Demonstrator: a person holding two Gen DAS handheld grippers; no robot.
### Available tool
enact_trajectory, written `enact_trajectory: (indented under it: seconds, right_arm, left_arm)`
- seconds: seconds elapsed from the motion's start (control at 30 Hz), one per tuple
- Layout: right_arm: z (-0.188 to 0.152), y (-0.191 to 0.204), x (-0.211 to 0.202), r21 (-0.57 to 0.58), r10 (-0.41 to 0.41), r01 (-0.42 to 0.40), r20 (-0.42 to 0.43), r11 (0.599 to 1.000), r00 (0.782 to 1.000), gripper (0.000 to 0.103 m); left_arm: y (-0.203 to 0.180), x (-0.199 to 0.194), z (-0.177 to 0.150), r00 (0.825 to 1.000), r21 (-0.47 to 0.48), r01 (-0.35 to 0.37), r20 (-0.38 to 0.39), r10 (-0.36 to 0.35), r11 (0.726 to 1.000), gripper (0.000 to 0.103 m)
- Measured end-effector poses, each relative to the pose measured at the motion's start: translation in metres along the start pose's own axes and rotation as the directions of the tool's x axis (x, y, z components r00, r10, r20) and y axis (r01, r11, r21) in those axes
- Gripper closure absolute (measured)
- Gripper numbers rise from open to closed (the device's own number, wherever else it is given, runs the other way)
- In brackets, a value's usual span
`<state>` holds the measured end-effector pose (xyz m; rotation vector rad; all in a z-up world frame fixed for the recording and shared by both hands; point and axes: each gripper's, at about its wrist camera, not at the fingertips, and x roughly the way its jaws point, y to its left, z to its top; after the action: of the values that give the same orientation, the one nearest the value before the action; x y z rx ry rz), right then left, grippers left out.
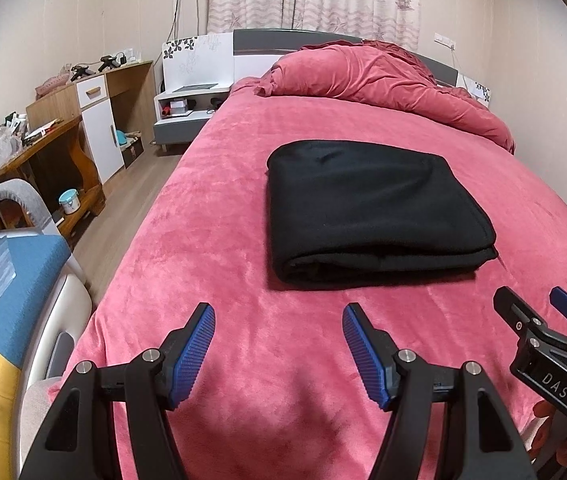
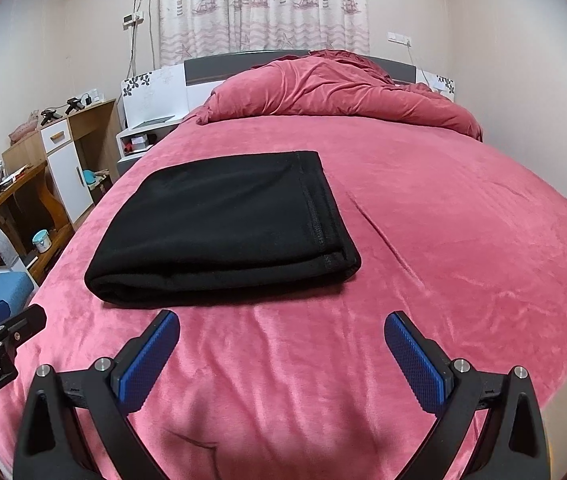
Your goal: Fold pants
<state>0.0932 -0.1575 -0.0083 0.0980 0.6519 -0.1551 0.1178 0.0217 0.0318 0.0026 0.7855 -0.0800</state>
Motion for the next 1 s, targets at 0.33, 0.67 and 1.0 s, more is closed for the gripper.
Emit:
enact_trajectory:
  seconds: [0.33,0.67,1.0]
  right_arm:
    - [-0.0006,-0.0006,0.0013,0.005,0.006,-0.006,-0.016,1.000,1.000,0.000]
    - [-0.0009,-0.0014,0.0016,0.008,0.012,-0.012,-0.015,1.000,1.000,0.000]
    - [-0.0009,-0.0023,0.0019,0.005,0.014,-0.013,-0.020,1.000,1.000,0.000]
  left_arm:
    - [0.0015,0.0023,-0.0006,1.000,-0.012,0.012,-0.016,-0.012,1.000,0.035]
    - [0.0016,0.0029,-0.0013,1.000,-0.015,0.007,-0.021,-0.008,1.000,0.035]
    - [0.0038,0.0040,-0.0006,1.000,-0.018,0.010,-0.026,-0.011,1.000,0.035]
